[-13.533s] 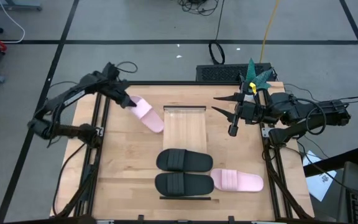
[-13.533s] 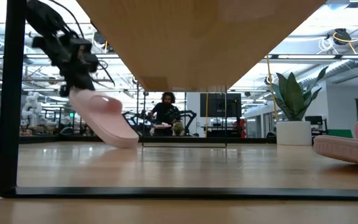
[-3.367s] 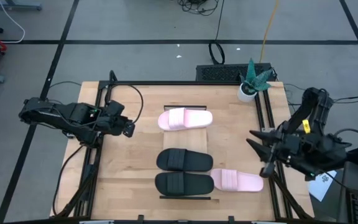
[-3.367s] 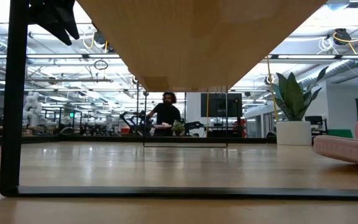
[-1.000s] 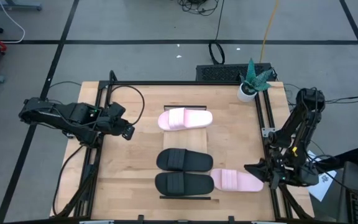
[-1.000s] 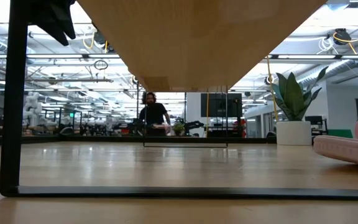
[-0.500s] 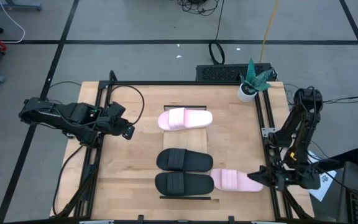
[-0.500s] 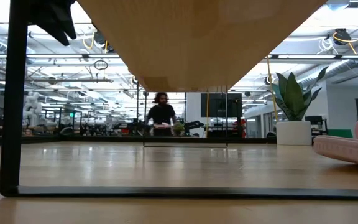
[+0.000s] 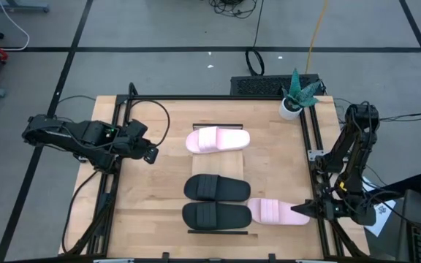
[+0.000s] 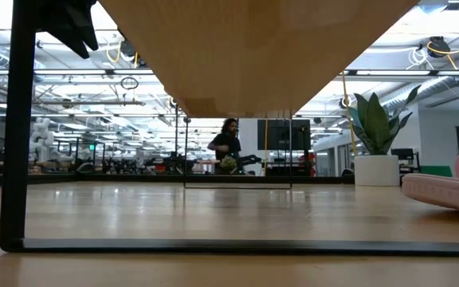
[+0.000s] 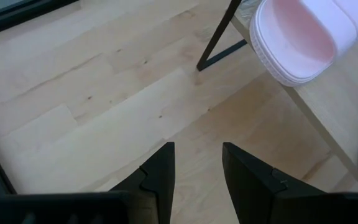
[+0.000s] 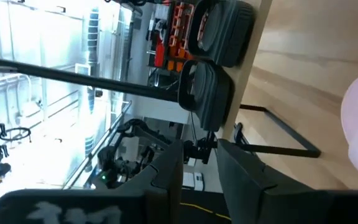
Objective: Pick and place slides into the shelf
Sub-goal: Put the pink slides on the shelf
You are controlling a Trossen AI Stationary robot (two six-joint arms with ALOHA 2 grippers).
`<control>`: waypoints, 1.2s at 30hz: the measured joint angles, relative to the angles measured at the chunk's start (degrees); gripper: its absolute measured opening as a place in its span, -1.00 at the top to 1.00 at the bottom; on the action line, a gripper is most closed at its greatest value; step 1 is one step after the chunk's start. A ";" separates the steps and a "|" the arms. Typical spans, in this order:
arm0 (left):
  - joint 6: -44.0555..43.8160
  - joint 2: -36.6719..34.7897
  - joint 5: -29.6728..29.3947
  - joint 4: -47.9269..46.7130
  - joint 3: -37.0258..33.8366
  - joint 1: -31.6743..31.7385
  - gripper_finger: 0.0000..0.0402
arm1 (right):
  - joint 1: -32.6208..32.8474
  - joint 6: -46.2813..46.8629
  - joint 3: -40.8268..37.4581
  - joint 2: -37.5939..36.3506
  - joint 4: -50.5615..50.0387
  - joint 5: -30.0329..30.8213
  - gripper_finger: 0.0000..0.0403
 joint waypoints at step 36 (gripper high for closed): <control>-0.23 0.00 0.00 0.01 0.02 0.00 0.36 | -24.45 -40.25 0.47 -0.09 32.25 -14.67 0.57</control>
